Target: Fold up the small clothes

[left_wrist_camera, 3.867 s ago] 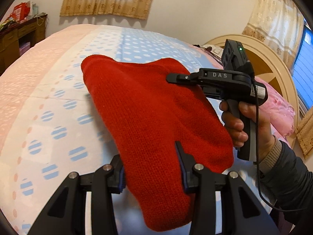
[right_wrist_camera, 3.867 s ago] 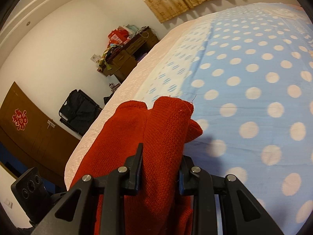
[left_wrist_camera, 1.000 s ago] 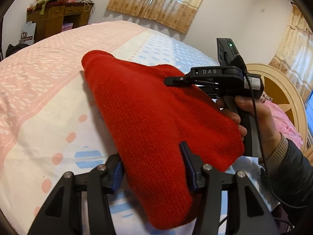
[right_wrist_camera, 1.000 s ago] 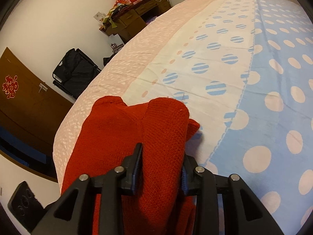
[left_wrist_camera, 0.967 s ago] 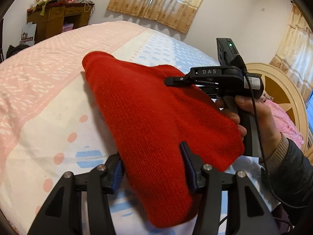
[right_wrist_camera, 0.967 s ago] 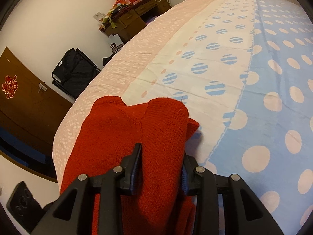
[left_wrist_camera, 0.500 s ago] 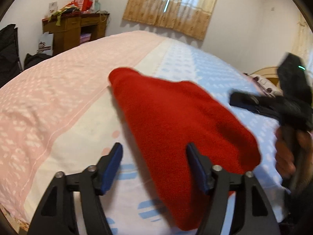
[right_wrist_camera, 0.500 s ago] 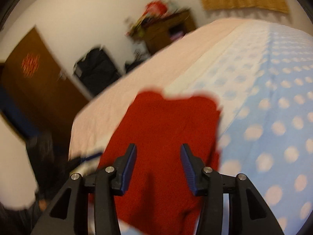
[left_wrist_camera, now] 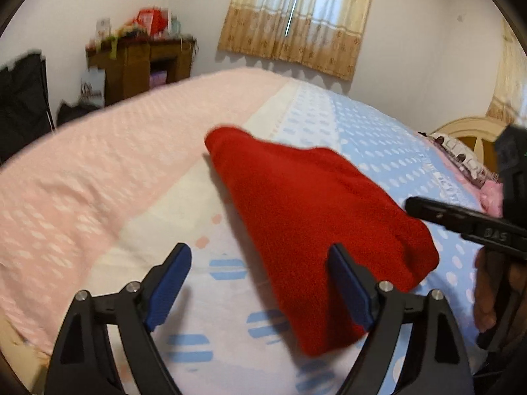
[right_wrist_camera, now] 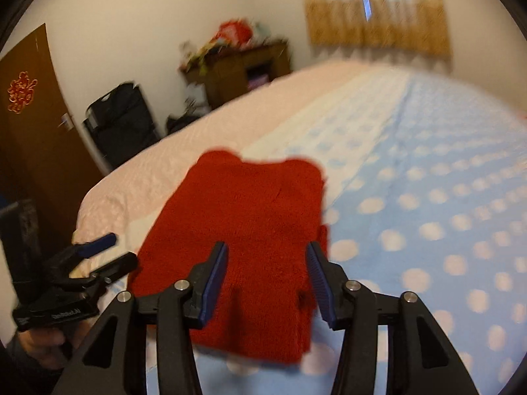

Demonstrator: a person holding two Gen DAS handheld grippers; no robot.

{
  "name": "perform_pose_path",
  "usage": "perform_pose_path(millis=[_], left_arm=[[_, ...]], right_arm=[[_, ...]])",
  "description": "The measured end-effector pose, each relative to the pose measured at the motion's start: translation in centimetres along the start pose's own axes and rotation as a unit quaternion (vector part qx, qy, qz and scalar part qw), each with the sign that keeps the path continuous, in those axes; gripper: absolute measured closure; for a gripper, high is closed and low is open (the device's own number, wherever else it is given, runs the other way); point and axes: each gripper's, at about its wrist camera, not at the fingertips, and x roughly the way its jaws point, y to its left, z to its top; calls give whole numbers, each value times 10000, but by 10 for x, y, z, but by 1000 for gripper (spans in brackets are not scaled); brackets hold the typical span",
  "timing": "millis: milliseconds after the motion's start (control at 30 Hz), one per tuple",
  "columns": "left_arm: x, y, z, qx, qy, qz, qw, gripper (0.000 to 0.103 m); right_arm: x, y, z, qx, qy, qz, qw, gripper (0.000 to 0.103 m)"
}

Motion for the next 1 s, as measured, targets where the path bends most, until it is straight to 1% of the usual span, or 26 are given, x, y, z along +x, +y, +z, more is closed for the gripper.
perform_pose_path(millis=[33,67,133,200,267,400,600,1000], left_arm=[[-6,-2,3,67,-118,37,9999,15],[-19,-6,7,174,-341,75,9992,13],[-32,-10,13,250,-562,93,9981,5],[-45,-13,18,295,-779,81,9965,4],[-54,-18,23,386,-883,41,9953,4],[-59,-21,27,467,-965,-37,9942,4],[-66,-26,20,495,-1047,-57,9933,4],[-67,-28,16,505,-1019,-72,9935,4]], right_arm=[[-10,4,-1,-32,-115,-115,9999,45],[-22,8,-3,-70,-258,-299,9992,40],[-35,13,-3,-103,-400,-520,9978,38],[-43,18,-4,-167,-421,-612,9971,38],[-49,23,-3,-216,-467,-646,9966,38],[-57,26,-3,-195,-524,-600,9966,38],[-60,28,-6,-115,-559,-591,9966,38],[-66,33,-10,-83,-511,-597,9969,37]])
